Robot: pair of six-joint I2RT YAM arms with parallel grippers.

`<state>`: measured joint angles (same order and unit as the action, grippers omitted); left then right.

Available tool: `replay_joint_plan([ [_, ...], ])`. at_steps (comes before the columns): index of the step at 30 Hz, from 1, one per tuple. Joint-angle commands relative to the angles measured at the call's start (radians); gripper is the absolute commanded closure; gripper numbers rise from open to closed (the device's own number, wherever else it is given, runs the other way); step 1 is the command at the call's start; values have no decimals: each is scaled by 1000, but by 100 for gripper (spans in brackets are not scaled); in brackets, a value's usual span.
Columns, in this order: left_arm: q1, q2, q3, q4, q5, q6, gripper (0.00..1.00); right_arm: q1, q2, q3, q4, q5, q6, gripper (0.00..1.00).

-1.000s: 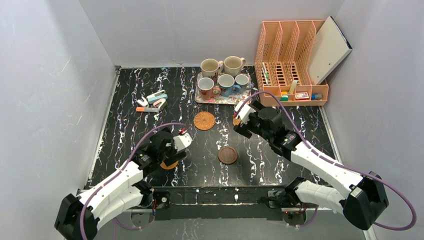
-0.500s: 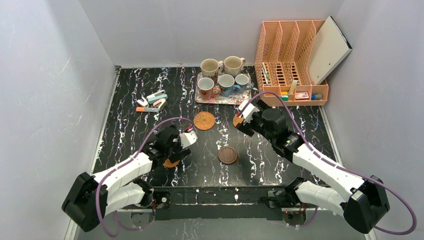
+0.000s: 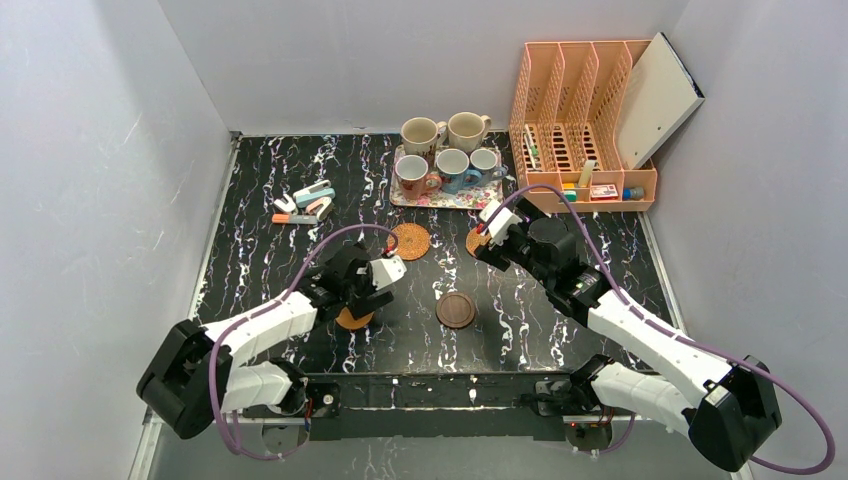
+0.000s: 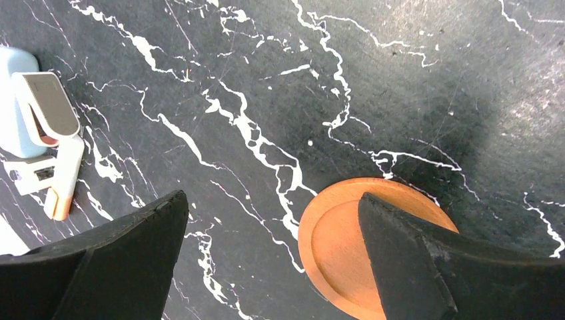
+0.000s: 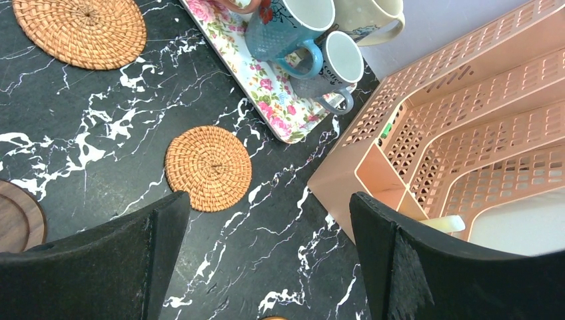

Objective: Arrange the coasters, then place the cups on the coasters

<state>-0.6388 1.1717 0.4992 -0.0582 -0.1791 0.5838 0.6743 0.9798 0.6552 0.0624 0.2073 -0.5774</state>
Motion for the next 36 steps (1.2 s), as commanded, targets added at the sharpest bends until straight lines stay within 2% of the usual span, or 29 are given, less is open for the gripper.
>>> replay_joint_plan([
  [1,-12,48,12,-28,39,-19,2,-9,-10,-7,56,17,-6,2],
  [13,-16,129,49,13,56,-24,2,-19,-16,-12,57,5,-6,2],
  [22,-16,74,38,29,71,-40,2,-22,-5,-14,54,10,-13,2],
  [26,-16,4,37,35,71,-76,2,-34,11,-3,37,22,-14,2],
  [30,-12,-150,6,38,67,-92,2,-89,43,49,-56,74,5,2],
  [34,-2,-281,-17,-4,65,-93,2,-219,81,81,-166,115,32,2],
  [36,1,-326,-24,-36,83,-94,2,-311,101,98,-222,76,47,2],
])
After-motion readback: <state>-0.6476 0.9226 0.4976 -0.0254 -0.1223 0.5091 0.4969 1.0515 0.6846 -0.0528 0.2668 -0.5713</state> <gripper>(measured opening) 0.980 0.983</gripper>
